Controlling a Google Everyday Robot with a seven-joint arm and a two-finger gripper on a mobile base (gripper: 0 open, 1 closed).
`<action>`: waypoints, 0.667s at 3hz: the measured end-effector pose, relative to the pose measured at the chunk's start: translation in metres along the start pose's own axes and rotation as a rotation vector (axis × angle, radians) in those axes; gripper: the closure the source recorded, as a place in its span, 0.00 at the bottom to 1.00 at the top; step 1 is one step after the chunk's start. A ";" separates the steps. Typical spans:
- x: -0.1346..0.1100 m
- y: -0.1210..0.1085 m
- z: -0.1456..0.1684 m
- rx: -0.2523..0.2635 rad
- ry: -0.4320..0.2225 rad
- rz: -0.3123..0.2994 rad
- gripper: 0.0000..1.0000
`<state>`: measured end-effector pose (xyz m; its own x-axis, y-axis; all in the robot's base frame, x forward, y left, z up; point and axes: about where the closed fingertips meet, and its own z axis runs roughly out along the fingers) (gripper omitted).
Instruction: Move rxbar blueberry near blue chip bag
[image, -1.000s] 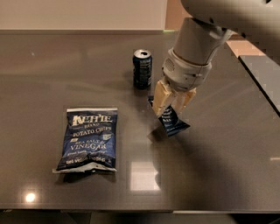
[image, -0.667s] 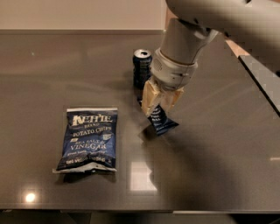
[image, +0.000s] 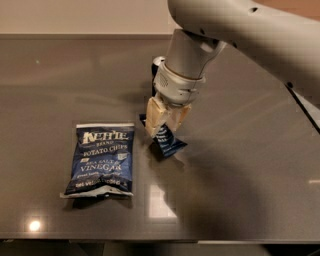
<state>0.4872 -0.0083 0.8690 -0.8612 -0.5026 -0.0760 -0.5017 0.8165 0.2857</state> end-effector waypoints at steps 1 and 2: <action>-0.004 0.009 0.009 -0.019 0.003 -0.036 0.83; -0.004 0.014 0.012 -0.032 0.005 -0.054 0.61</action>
Offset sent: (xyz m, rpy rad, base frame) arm -0.0089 0.0203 -0.0092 0.0392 0.0150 0.0760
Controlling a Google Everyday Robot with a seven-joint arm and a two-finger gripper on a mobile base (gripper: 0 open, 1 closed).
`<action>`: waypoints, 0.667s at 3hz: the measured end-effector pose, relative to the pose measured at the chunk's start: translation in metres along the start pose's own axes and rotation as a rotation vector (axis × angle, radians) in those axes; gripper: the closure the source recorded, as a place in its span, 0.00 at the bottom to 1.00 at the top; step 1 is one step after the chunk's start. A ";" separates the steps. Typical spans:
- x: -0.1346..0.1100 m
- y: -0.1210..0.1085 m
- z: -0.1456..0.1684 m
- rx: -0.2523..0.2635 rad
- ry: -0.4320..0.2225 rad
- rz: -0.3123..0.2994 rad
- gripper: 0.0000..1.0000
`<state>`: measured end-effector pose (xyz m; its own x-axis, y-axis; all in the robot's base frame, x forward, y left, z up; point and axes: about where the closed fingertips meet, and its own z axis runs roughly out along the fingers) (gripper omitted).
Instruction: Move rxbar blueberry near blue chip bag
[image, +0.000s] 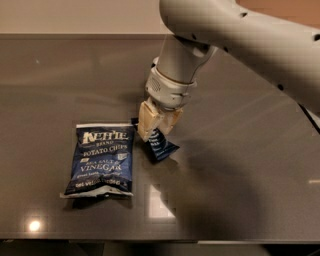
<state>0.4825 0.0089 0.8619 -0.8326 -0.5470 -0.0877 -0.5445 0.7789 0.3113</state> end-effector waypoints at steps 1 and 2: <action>-0.001 0.001 0.000 0.000 -0.003 -0.002 0.37; -0.002 0.002 0.001 0.000 -0.005 -0.004 0.14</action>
Offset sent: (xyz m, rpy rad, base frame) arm 0.0001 0.0014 0.0000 0.0015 -0.0027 0.0011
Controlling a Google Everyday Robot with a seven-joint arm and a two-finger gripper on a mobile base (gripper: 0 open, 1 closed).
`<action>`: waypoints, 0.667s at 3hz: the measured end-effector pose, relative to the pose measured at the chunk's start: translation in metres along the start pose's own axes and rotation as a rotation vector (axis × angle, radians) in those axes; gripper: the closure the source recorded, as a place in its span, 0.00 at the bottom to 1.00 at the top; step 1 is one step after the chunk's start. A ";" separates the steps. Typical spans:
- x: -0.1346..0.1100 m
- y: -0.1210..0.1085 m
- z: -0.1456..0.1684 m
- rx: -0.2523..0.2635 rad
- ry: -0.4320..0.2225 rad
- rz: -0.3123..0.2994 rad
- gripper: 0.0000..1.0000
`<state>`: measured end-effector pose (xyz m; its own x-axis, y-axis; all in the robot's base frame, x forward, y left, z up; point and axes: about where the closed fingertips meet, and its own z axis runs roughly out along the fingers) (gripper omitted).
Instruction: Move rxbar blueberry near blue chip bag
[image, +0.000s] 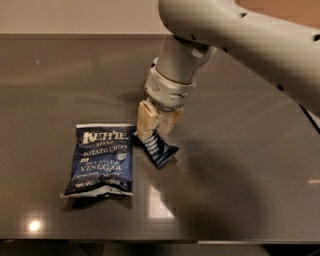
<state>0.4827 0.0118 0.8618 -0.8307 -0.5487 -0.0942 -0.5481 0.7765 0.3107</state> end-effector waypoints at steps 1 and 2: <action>-0.001 0.001 0.000 0.000 -0.002 -0.002 0.00; -0.001 0.001 0.000 0.000 -0.002 -0.002 0.00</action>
Offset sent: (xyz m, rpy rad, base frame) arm 0.0000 0.0013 0.0000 0.0013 -0.0022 0.0012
